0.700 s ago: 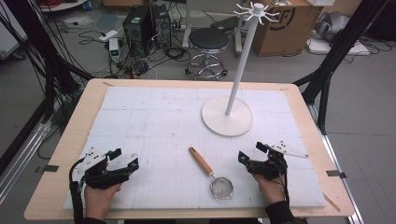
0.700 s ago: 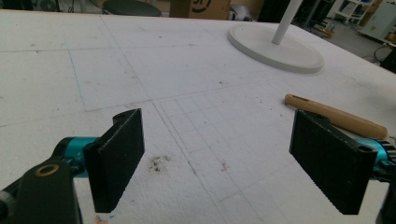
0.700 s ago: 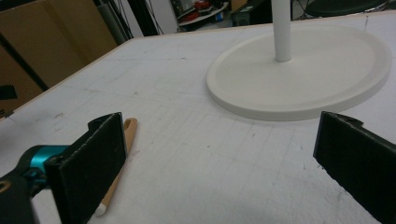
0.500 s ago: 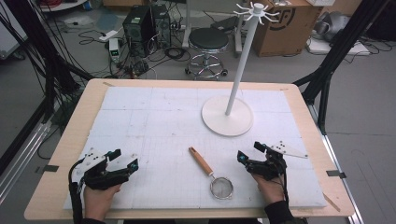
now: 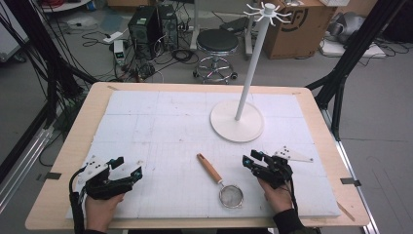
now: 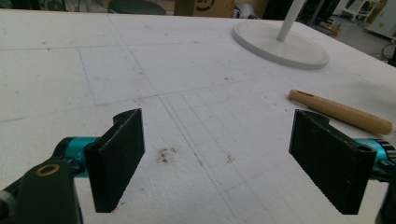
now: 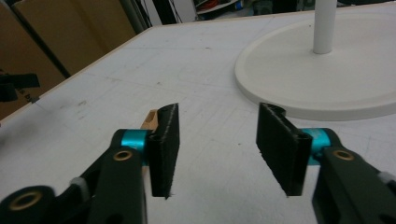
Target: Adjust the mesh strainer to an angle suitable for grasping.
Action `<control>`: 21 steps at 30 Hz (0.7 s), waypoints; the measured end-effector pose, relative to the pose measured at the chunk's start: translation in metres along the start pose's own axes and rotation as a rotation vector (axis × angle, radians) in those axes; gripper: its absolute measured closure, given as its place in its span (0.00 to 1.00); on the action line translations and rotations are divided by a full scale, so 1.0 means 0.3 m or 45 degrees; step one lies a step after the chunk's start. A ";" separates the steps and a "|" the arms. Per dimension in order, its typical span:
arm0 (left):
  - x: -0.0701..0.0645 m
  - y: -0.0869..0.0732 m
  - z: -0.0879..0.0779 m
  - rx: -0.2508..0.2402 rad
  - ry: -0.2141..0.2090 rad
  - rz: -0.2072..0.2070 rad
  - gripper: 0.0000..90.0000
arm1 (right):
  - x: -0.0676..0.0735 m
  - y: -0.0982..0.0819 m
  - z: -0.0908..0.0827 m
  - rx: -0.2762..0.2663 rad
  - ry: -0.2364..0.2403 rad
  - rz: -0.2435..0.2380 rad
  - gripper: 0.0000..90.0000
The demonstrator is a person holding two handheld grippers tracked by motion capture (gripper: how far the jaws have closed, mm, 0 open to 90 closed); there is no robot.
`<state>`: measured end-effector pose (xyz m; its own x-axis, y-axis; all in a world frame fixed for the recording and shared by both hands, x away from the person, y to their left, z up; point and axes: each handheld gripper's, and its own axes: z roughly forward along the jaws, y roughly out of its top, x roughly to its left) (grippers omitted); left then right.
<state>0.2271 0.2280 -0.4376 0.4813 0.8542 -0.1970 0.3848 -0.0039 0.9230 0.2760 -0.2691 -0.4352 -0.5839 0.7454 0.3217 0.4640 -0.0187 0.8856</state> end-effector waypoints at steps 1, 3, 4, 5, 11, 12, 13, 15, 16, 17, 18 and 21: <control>-0.001 0.000 0.001 0.006 -0.001 0.004 0.21 | -0.001 0.001 0.002 -0.001 0.010 0.024 0.62; -0.003 -0.001 0.002 0.010 -0.004 0.006 0.21 | 0.000 0.003 0.003 0.007 0.033 0.051 0.63; -0.005 -0.001 0.003 0.013 -0.004 0.016 0.21 | 0.005 0.008 0.003 0.005 0.034 0.058 0.66; -0.008 -0.001 0.003 0.017 0.000 0.021 0.21 | 0.008 0.011 0.004 0.010 0.038 0.054 0.67; -0.014 -0.002 -0.006 0.008 0.010 0.037 0.21 | 0.011 0.015 0.021 0.042 0.080 0.064 0.77; -0.014 -0.002 -0.007 0.005 0.013 0.033 0.21 | 0.011 0.015 0.024 0.051 0.089 0.061 0.77; -0.014 -0.002 -0.007 0.005 0.013 0.033 0.21 | 0.012 0.015 0.028 0.059 0.091 0.065 0.78; -0.012 -0.002 -0.007 0.013 0.018 0.029 0.21 | 0.015 0.015 0.036 0.084 0.115 0.067 0.84; -0.012 -0.003 -0.006 0.019 0.023 0.030 0.21 | 0.017 0.017 0.042 0.106 0.131 0.064 0.86; -0.012 -0.003 -0.007 0.019 0.025 0.038 0.21 | 0.021 0.018 0.049 0.125 0.137 0.061 0.86; -0.013 -0.002 -0.008 0.014 0.023 0.035 0.21 | 0.023 0.019 0.058 0.140 0.147 0.061 0.88; -0.018 -0.002 -0.014 0.004 0.025 0.042 0.21 | 0.038 0.018 0.083 0.189 0.166 0.052 0.93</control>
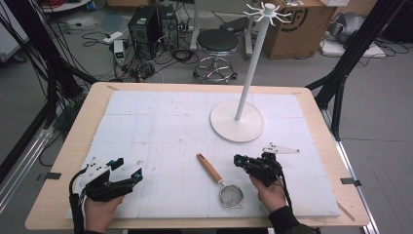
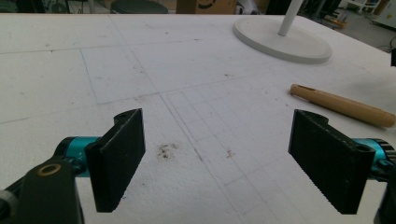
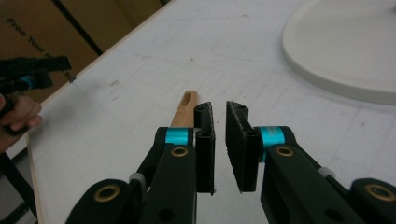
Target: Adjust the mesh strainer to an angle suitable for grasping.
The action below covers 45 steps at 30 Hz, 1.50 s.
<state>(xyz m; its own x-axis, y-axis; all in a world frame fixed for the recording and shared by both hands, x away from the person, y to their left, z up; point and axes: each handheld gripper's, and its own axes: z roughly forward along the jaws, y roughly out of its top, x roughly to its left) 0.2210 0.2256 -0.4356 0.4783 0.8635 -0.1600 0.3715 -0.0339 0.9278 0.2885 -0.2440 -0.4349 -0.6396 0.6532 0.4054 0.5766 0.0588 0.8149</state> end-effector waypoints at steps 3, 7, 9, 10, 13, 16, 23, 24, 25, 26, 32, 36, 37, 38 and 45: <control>-0.001 -0.001 -0.002 0.003 -0.007 0.001 0.21 | 0.010 0.002 0.025 0.040 0.028 0.001 0.97; -0.003 -0.002 0.002 0.012 -0.015 0.005 0.22 | 0.013 0.013 0.058 0.101 0.101 0.040 0.99; -0.004 -0.003 0.001 0.010 -0.012 0.006 0.22 | 0.016 0.016 0.065 0.104 0.112 0.042 0.99; -0.004 -0.003 0.001 0.009 -0.012 0.006 0.22 | 0.027 0.021 0.079 0.126 0.120 0.032 0.99; -0.002 -0.003 -0.002 0.008 -0.007 0.008 0.22 | 0.048 0.025 0.097 0.153 0.138 0.011 0.99; -0.003 -0.003 -0.004 0.008 -0.006 0.006 0.22 | 0.072 0.024 0.111 0.184 0.162 0.005 0.99; -0.006 -0.003 -0.004 0.010 -0.010 0.010 0.22 | 0.112 0.020 0.147 0.288 0.186 0.028 0.99; -0.006 -0.003 -0.004 0.009 -0.010 0.012 0.22 | 0.115 0.018 0.152 0.303 0.186 0.034 0.99; -0.006 -0.004 -0.004 0.009 -0.009 0.013 0.22 | 0.119 0.016 0.157 0.315 0.182 0.027 0.99; -0.007 -0.003 -0.004 0.009 -0.009 0.014 0.22 | 0.119 0.016 0.157 0.315 0.182 0.027 0.99; -0.007 -0.004 -0.004 0.011 -0.006 0.016 0.22 | 0.133 0.010 0.180 0.376 0.186 0.011 0.99; -0.007 -0.004 -0.005 0.009 -0.003 0.014 0.22 | 0.141 0.000 0.191 0.430 0.181 0.004 0.99; -0.007 -0.004 -0.005 0.009 -0.001 0.015 0.23 | 0.146 -0.004 0.194 0.442 0.179 -0.012 0.99; -0.006 -0.004 -0.005 0.011 0.000 0.014 0.23 | 0.154 -0.009 0.199 0.470 0.171 -0.026 0.99; -0.006 -0.005 -0.005 0.011 -0.001 0.015 0.23 | 0.155 -0.009 0.204 0.506 0.166 -0.021 0.99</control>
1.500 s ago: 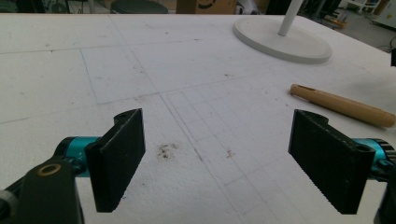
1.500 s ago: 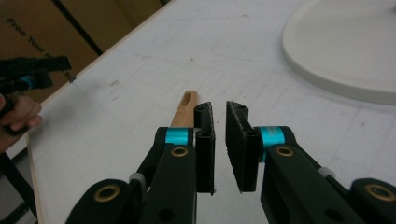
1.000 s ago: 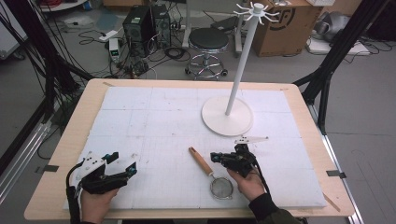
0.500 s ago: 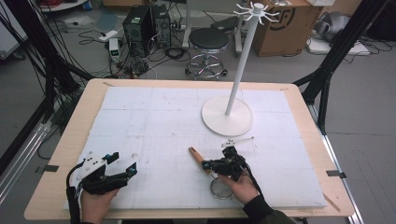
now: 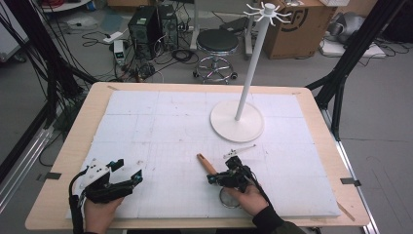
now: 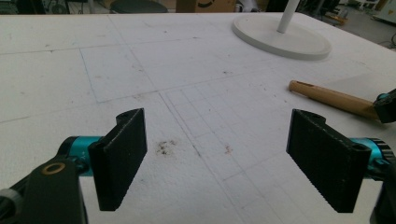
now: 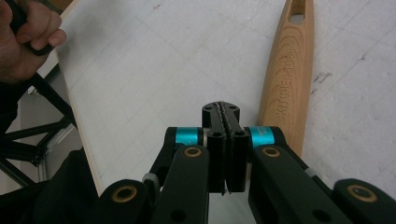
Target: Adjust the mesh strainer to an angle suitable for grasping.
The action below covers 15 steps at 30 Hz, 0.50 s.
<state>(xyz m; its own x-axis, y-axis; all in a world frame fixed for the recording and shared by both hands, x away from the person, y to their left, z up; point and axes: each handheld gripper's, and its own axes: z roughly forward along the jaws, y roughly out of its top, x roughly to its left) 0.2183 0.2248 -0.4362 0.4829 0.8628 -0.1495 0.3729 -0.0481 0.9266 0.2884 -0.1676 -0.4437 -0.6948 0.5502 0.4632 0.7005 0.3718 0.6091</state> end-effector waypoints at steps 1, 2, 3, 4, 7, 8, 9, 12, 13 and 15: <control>0.000 0.000 0.000 0.000 -0.001 -0.001 0.23 | -0.001 0.000 0.000 0.003 0.004 0.000 0.99; 0.000 0.000 0.000 0.000 0.000 0.000 0.23 | 0.006 0.000 0.000 0.016 0.003 -0.001 0.99; 0.000 0.000 0.000 0.000 0.001 0.000 0.23 | 0.012 0.000 -0.001 0.032 -0.006 -0.009 0.99; 0.000 0.000 0.000 -0.001 0.000 -0.001 0.23 | 0.017 -0.002 0.002 0.041 -0.013 -0.022 0.99; 0.000 0.000 0.000 0.000 0.002 -0.001 0.23 | 0.028 -0.005 0.006 0.064 -0.016 -0.024 0.99; -0.001 0.000 0.000 0.000 0.001 0.000 0.23 | 0.031 -0.006 0.009 0.070 -0.018 -0.030 0.99; -0.001 0.000 0.000 0.000 0.001 0.002 0.23 | 0.034 -0.006 0.013 0.076 -0.016 -0.031 0.99; -0.002 0.000 0.000 0.000 0.001 0.003 0.23 | 0.040 -0.007 0.023 0.095 -0.022 -0.035 0.99; -0.002 0.000 0.000 0.001 0.001 0.003 0.23 | 0.041 -0.007 0.027 0.102 -0.024 -0.040 0.99; -0.001 0.000 0.000 0.000 0.001 0.001 0.23 | 0.041 -0.007 0.032 0.109 -0.027 -0.041 0.99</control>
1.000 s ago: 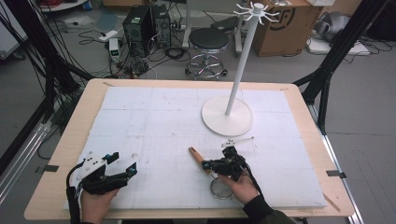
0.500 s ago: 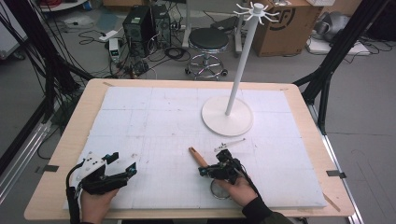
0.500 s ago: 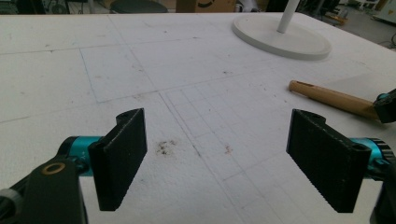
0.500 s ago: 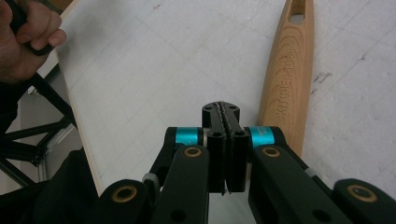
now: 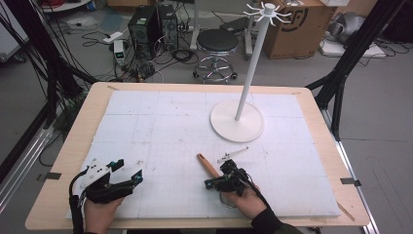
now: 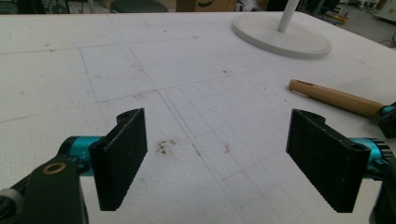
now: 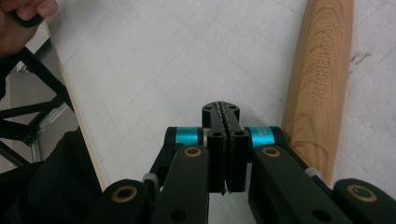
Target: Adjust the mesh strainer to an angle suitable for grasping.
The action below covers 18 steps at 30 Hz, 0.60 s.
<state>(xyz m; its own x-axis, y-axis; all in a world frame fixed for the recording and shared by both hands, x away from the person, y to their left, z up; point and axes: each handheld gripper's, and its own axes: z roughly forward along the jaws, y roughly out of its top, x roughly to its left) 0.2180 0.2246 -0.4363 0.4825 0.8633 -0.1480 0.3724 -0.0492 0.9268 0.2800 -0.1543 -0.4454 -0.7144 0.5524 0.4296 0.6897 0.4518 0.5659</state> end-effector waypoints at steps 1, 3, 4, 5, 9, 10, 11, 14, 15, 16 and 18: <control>0.000 0.000 0.000 -0.001 0.001 -0.003 0.23 | 0.000 0.000 0.000 0.002 -0.005 -0.003 0.99; 0.001 -0.001 -0.001 0.002 0.001 -0.001 0.23 | -0.002 0.002 0.001 0.004 -0.009 -0.003 0.99; 0.002 -0.001 -0.002 0.001 0.001 -0.001 0.23 | -0.002 0.002 0.001 0.004 -0.009 -0.003 0.99; 0.003 0.000 -0.002 0.000 0.003 0.002 0.23 | -0.002 0.004 0.002 0.020 -0.016 0.004 0.99; 0.001 -0.001 -0.004 0.000 0.004 0.000 0.23 | -0.013 0.004 0.005 0.042 -0.022 0.014 0.99; 0.002 -0.001 -0.004 0.001 0.006 0.002 0.23 | -0.015 0.004 0.003 0.045 -0.022 0.015 0.99; 0.002 -0.001 -0.004 0.001 0.005 0.002 0.23 | -0.015 0.004 0.003 0.045 -0.022 0.015 0.99; 0.002 -0.002 -0.006 0.001 0.008 0.000 0.24 | -0.016 0.002 -0.003 0.053 -0.025 0.020 0.99; 0.002 -0.002 -0.006 0.000 0.008 -0.002 0.24 | -0.016 0.000 -0.005 0.056 -0.027 0.020 0.99; 0.003 -0.003 -0.007 -0.001 0.007 -0.002 0.24 | -0.017 -0.001 -0.008 0.058 -0.028 0.017 0.99; 0.003 -0.003 -0.009 0.000 0.010 -0.002 0.24 | -0.018 -0.003 -0.011 0.061 -0.026 0.019 0.99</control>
<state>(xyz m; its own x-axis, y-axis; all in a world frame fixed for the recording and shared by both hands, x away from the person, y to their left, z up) 0.2161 0.2268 -0.4364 0.4756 0.8672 -0.1471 0.3732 -0.0475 0.9265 0.2830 -0.1601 -0.4459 -0.7018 0.5733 0.4227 0.7053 0.4763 0.5250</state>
